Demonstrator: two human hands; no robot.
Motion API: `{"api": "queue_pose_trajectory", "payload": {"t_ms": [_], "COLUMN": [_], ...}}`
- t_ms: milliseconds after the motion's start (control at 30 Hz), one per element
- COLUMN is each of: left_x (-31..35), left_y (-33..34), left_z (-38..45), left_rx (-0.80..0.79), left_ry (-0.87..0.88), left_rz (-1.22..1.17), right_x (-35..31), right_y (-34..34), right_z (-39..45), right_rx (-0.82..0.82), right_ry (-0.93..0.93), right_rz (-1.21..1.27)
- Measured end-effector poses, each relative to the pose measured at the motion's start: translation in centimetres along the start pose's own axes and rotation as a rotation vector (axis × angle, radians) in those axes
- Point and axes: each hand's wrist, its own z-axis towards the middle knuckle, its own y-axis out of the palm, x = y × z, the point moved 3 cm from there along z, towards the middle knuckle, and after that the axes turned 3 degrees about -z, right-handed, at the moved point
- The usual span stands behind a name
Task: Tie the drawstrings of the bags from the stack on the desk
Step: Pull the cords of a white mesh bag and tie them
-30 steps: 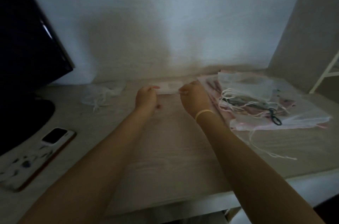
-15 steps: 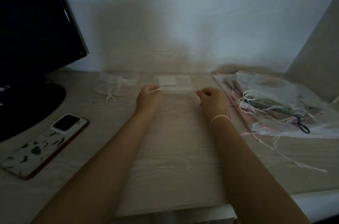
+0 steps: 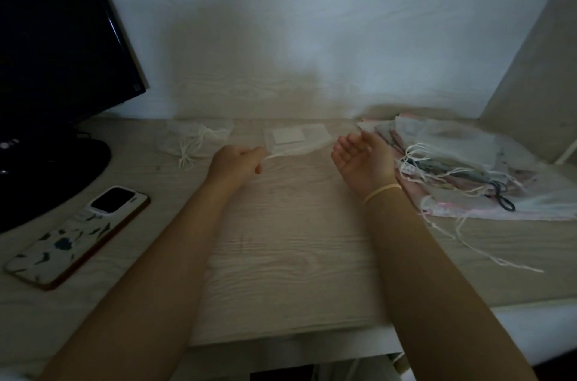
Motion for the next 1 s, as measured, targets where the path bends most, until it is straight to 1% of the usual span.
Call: {"api": "queue_pose_trajectory", "payload": {"t_ms": [67,133,200,267,367,433,500,567,633,667,733,833,900,967,1000], "left_x": [-0.2,-0.7,-1.2,-1.5,-1.2,-0.6,0.2,0.9,1.6,1.7,1.7,1.4,1.4,1.4,1.1], "left_y": [-0.2,-0.6,-0.9,-0.7,-0.3,-0.1,0.4,1.0,1.5,1.7,2.0,2.2,2.3,2.6,2.7], "left_z": [0.3,0.8,1.1,1.3,1.5,1.5,1.2,0.8,0.3,0.1,-0.3,-0.8,-0.9,-0.9,-0.8], "left_rx": [0.025,0.134,0.247,0.283,0.266,0.206,0.059,-0.091,-0.206,-0.243,-0.263,-0.195,-0.137,-0.118,-0.104], "left_ry": [0.019,0.000,-0.058,-0.125,-0.147,-0.120,-0.074,-0.051,-0.048,-0.033,0.032,0.123,0.191,0.252,0.270], "left_rz": [-0.029,-0.111,-0.211,-0.392,-0.681,-0.815,-0.942,-1.033,-1.069,-1.041,-0.855,-0.444,-0.191,-0.082,-0.044], "right_x": [-0.1,-0.4,-0.5,-0.2,0.9,1.2,1.0,0.8,0.8,0.9,1.0,0.9,0.9,1.1,1.4], "right_y": [-0.4,-1.0,-1.6,-1.6,-0.7,-0.5,-0.5,-0.1,0.6,0.8,1.0,0.9,0.9,1.4,1.7], "right_z": [0.2,0.7,1.2,1.5,1.5,1.5,1.6,1.3,0.9,0.8,0.8,0.9,0.8,0.2,0.0], "right_rx": [0.034,0.088,0.187,0.230,0.254,0.300,0.324,0.269,0.151,0.108,0.081,0.094,0.053,-0.066,-0.110], "right_ry": [-0.029,-0.088,-0.144,-0.155,-0.081,-0.092,-0.161,-0.216,-0.212,-0.191,-0.163,-0.183,-0.164,-0.079,-0.030], "right_rz": [0.056,0.117,0.132,0.011,-0.315,-0.518,-0.596,-0.561,-0.358,-0.247,-0.093,-0.061,-0.025,0.043,0.020]}}
